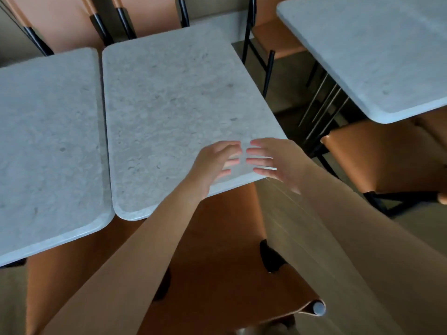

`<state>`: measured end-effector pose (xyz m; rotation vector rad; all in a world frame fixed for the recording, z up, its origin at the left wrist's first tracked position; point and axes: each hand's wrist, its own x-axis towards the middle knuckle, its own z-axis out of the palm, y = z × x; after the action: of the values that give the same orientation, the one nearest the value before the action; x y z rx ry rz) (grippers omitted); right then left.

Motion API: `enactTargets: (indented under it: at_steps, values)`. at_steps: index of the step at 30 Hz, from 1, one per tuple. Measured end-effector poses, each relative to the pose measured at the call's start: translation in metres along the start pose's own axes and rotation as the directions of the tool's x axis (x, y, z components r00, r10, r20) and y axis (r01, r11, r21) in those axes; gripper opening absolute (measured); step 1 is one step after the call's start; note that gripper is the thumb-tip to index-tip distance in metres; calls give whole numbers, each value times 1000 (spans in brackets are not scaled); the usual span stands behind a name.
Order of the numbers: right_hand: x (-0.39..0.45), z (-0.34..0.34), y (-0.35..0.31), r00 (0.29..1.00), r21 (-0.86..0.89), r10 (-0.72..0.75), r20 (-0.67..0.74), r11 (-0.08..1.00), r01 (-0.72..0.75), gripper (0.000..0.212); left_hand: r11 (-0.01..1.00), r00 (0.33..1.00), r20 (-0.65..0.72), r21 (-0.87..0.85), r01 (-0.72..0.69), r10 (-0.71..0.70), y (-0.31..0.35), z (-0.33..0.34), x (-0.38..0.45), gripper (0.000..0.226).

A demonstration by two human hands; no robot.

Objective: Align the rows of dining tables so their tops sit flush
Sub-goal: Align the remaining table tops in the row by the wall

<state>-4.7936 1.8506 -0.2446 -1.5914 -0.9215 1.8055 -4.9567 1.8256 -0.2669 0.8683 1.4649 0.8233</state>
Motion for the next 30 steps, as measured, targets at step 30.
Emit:
enactTargets:
  at_steps: [30]
  values:
    - [-318, -503, -30, 810, -217, -492, -320, 870, 443, 20, 754, 718, 304, 1, -657, 626, 161, 527, -155, 11]
